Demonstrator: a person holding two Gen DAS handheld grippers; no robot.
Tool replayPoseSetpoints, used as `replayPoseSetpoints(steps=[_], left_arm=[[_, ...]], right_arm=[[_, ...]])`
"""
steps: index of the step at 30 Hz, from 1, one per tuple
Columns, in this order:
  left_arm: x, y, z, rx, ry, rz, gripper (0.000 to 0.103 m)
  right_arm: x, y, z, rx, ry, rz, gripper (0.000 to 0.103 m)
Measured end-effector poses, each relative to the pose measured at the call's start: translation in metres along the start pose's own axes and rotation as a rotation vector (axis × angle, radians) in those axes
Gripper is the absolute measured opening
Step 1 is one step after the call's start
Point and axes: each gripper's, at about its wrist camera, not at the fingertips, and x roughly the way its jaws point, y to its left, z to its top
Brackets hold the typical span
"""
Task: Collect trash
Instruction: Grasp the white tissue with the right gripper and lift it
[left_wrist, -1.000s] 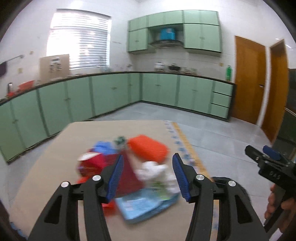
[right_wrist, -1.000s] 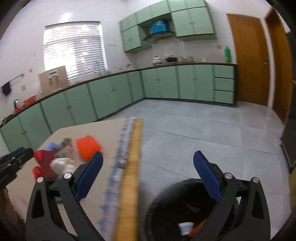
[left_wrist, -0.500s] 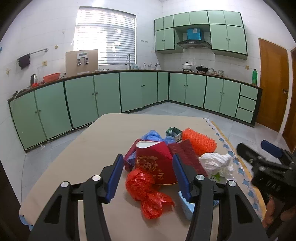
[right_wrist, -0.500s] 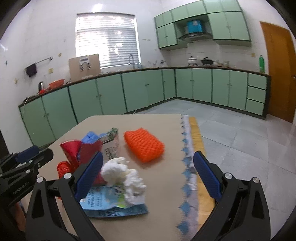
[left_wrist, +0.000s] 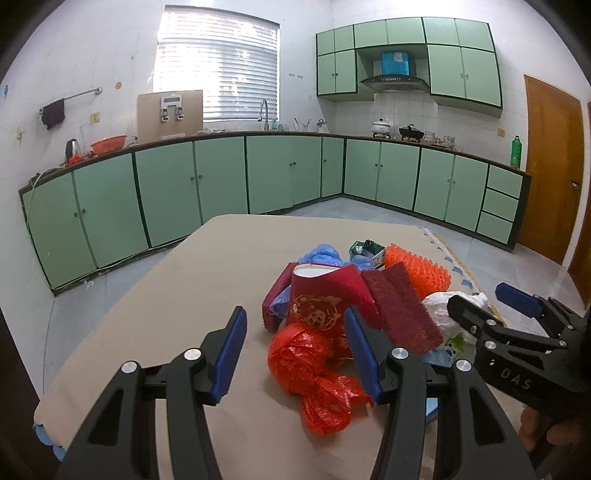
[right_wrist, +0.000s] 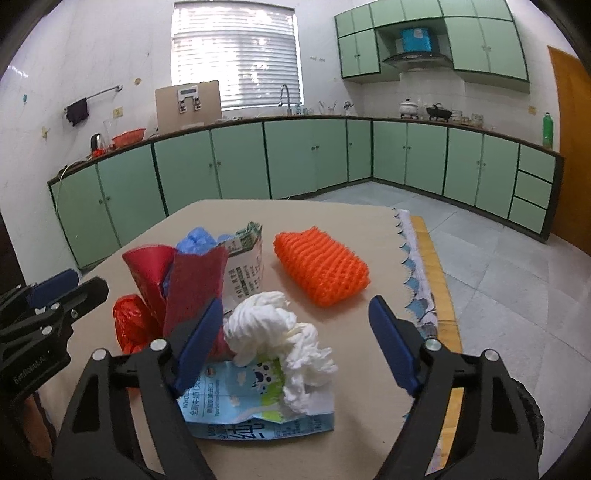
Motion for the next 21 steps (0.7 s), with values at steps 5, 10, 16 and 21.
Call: replayPoseSetpoints(steps=[5,10,16,21], left_arm=[[0.001,-0.003,-0.002,-0.003,0.008,-0.010,0.054],[0.001,-0.008,-0.002,0.001,0.012,-0.025,0.054],[-0.001,-0.015,-0.002,0.007,0.016,-0.043,0.054],[-0.001,-0.022,0.000,0.010,0.022,-0.060,0.054]], right_arm=[[0.007,0.004,-0.002,-0.011,0.031,0.029,0.063],[0.009,0.003,-0.004,-0.011,0.052,0.065,0.047],[0.007,0.002,-0.005,-0.015,0.059,0.097,0.029],[0.003,-0.003,-0.004,-0.007,0.046,0.102,0.021]])
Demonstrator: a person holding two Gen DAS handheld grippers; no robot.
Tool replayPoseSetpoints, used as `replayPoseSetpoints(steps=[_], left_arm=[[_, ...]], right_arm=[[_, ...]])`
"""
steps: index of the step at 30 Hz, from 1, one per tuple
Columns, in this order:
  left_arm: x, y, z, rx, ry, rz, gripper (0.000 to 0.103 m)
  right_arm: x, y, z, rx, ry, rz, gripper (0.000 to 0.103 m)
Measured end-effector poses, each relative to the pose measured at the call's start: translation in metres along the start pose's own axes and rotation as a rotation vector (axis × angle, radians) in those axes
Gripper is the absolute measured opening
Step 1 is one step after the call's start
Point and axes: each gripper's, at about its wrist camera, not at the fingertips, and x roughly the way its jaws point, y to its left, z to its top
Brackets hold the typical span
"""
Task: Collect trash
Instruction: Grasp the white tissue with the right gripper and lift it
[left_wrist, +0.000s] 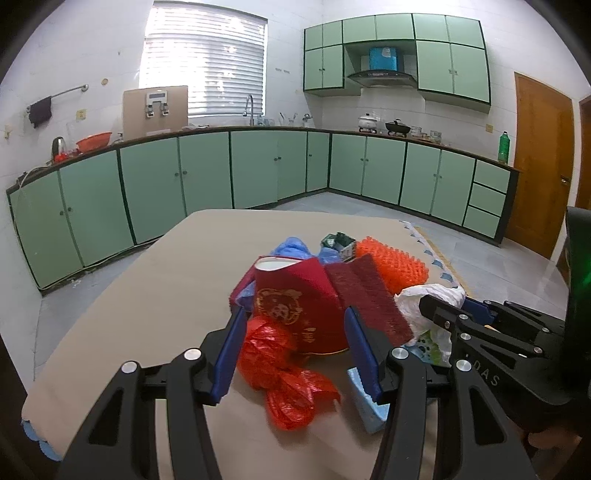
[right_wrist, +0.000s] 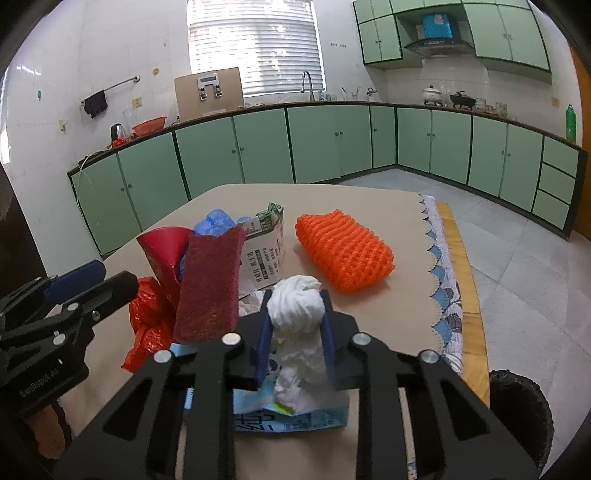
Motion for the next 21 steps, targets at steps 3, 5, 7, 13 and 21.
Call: replayPoseSetpoints(steps=[3,5,7,13,21], left_arm=[[0.000,-0.006,0.001,0.003,0.001,-0.014,0.056],[0.000,-0.010,0.001,0.005,0.000,-0.024,0.058],[0.001,-0.016,0.001,0.014,0.002,-0.036,0.059],[0.004,-0.034,0.002,0.034,0.007,-0.068,0.066],[0.013,-0.061,-0.001,0.048,0.010,-0.031,0.076]], right_arm=[[-0.007,-0.005,0.001,0.010,-0.020,-0.003,0.018],[-0.011,-0.010,0.003,0.020,-0.030,-0.006,0.018],[-0.015,-0.016,0.004,0.031,-0.038,-0.009,0.018],[-0.026,-0.035,0.006,0.063,-0.061,-0.039,0.018],[-0.031,-0.056,0.004,0.093,-0.066,-0.075,0.018]])
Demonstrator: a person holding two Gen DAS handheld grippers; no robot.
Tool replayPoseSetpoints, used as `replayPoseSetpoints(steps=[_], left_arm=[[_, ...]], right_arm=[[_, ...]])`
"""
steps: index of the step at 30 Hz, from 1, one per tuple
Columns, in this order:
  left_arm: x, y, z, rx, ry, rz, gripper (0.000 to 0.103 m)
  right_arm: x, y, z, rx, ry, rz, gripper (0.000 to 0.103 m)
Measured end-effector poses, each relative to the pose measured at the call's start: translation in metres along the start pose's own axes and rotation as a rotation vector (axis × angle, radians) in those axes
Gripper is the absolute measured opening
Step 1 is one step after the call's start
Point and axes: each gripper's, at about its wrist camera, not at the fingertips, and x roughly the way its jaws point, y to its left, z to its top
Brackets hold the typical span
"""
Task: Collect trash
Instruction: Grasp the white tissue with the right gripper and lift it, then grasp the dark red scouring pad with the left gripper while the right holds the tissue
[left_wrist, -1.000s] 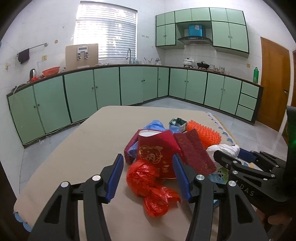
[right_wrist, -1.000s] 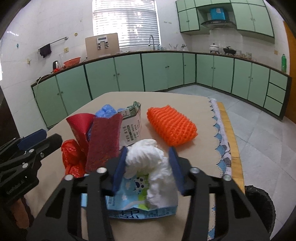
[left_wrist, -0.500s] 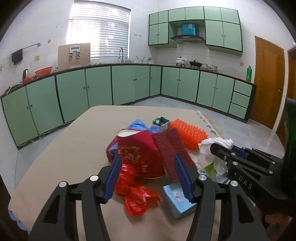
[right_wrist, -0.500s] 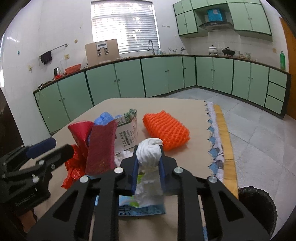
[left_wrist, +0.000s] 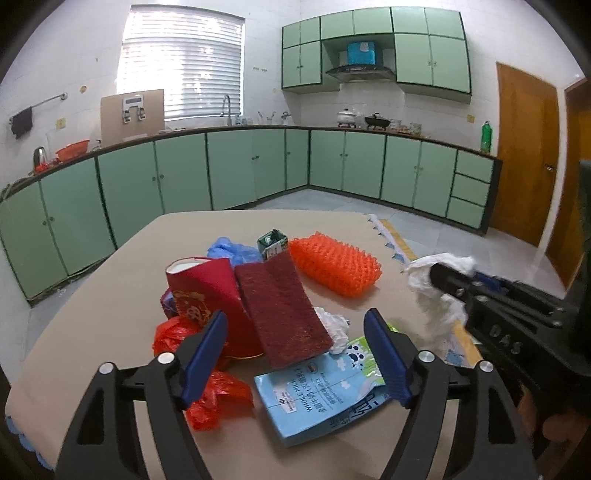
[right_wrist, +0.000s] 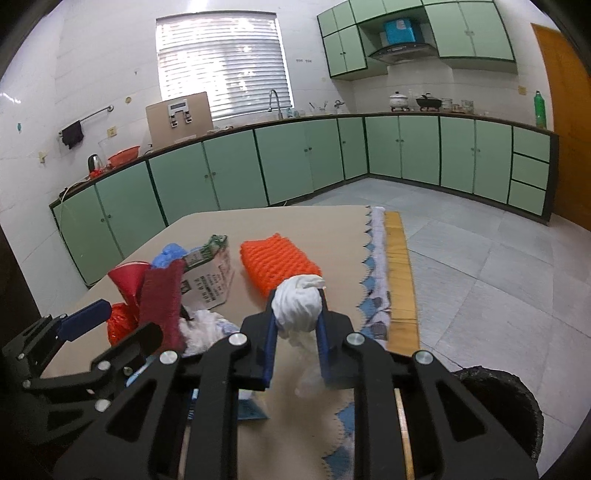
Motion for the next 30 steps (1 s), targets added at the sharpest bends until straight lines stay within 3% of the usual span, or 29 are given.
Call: replayPoseSetpoints(steps=[8,18,30], left_arm=[[0.015,-0.005,-0.003,-0.033,0.009,0.073,0.076],[0.025,0.000,-0.007,-0.060,0.055,0.071,0.047],[0.000,0.005,-0.001,-0.062,0.010,0.038,0.044]], right_arm=[[0.000,-0.013,-0.003,0.011,-0.001,-0.018,0.018],[0.007,-0.018,-0.009,0.023,0.019,-0.020,0.018],[0.000,-0.013,-0.005,0.011,0.009,-0.020,0.018]])
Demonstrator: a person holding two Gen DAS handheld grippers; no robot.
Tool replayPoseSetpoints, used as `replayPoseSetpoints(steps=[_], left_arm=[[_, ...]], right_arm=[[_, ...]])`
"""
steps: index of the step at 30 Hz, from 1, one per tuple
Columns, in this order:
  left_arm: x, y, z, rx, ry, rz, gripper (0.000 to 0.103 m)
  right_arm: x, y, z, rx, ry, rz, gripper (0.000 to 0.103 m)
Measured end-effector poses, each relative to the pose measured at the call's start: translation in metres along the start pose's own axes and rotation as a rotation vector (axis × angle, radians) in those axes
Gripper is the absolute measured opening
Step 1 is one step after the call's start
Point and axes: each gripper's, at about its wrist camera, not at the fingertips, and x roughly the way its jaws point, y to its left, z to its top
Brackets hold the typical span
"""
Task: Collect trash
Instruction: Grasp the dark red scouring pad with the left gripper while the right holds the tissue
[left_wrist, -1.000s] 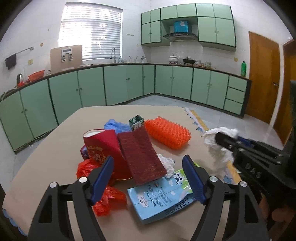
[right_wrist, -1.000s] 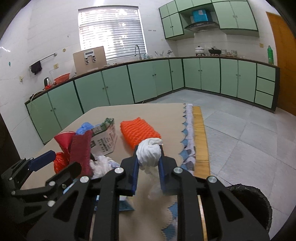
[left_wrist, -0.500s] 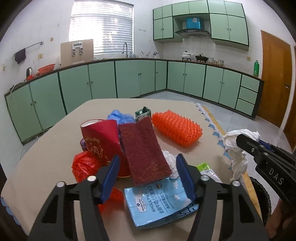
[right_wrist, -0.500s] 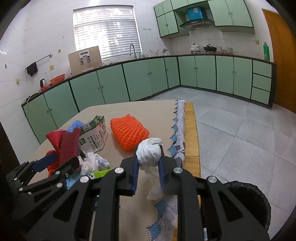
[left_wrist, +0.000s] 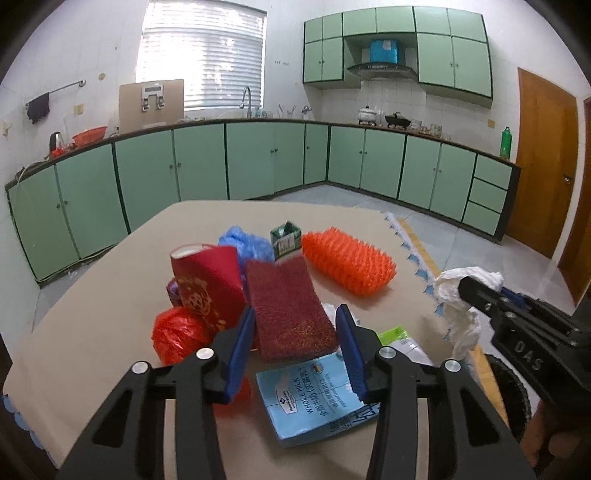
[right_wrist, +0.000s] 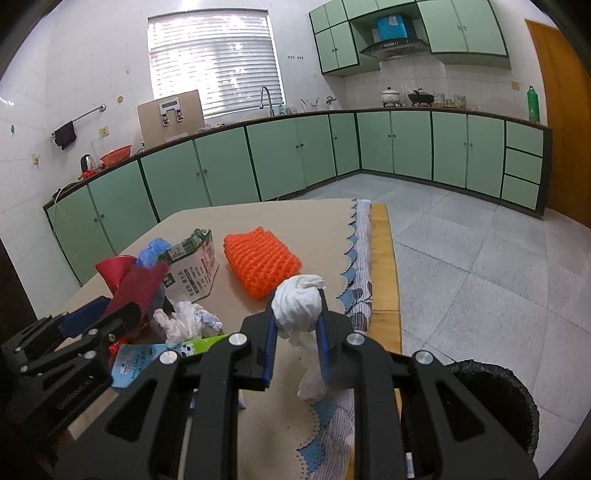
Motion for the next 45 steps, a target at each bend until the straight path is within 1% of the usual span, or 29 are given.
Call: replayPoseSetpoints(steps=[11,12,13,16,19,21,23,24,25,28,30,35,36,37,39,45], left_arm=[[-0.030,-0.008,0.010,0.005,-0.059,-0.072,0.041],[-0.033,-0.010,0.011,0.010,-0.064,-0.082,0.023],[-0.033,-0.012,0.012,0.015,-0.061,-0.094,0.018],[-0.034,-0.020,0.012,0.030,-0.057,-0.130,0.018],[-0.031,-0.025,0.007,0.038,-0.043,-0.138,0.018],[-0.026,-0.027,0.003,0.038,-0.018,-0.132,0.018],[-0.026,-0.025,-0.001,0.033,-0.013,-0.104,0.021],[-0.026,-0.023,-0.002,0.034,-0.011,-0.089,0.033],[-0.026,-0.023,-0.004,0.039,-0.012,-0.067,0.048],[-0.024,-0.022,-0.008,0.049,-0.017,-0.016,0.064],[-0.020,-0.023,-0.012,0.056,-0.008,0.002,0.070],[0.001,-0.022,-0.019,0.061,0.052,0.014,0.069],[0.004,-0.022,-0.021,0.059,0.062,0.012,0.065],[0.008,-0.021,-0.022,0.056,0.078,0.007,0.057],[0.013,-0.019,-0.024,0.047,0.101,-0.008,0.051],[0.008,-0.014,-0.023,0.023,0.094,-0.029,0.048]], right_arm=[[-0.025,-0.002,0.010,-0.003,-0.044,-0.009,0.018],[-0.028,-0.003,0.011,-0.003,-0.047,-0.012,0.018],[-0.031,-0.005,0.011,-0.002,-0.052,-0.015,0.018],[-0.040,-0.010,0.013,0.001,-0.061,-0.029,0.018],[-0.044,-0.017,0.010,0.009,-0.063,-0.046,0.018],[-0.045,-0.020,0.008,0.017,-0.058,-0.050,0.018],[-0.044,-0.020,0.007,0.017,-0.052,-0.051,0.018],[-0.043,-0.020,0.006,0.017,-0.050,-0.049,0.018],[-0.043,-0.020,0.006,0.017,-0.048,-0.048,0.018],[-0.040,-0.018,0.005,0.018,-0.043,-0.041,0.018],[-0.039,-0.017,0.004,0.016,-0.040,-0.038,0.018],[-0.035,-0.019,0.003,0.020,-0.025,-0.042,0.018],[-0.033,-0.020,0.002,0.024,-0.022,-0.044,0.018],[-0.032,-0.021,0.002,0.026,-0.019,-0.044,0.018],[-0.030,-0.022,0.002,0.028,-0.014,-0.047,0.018],[-0.027,-0.019,0.002,0.026,-0.006,-0.041,0.018]])
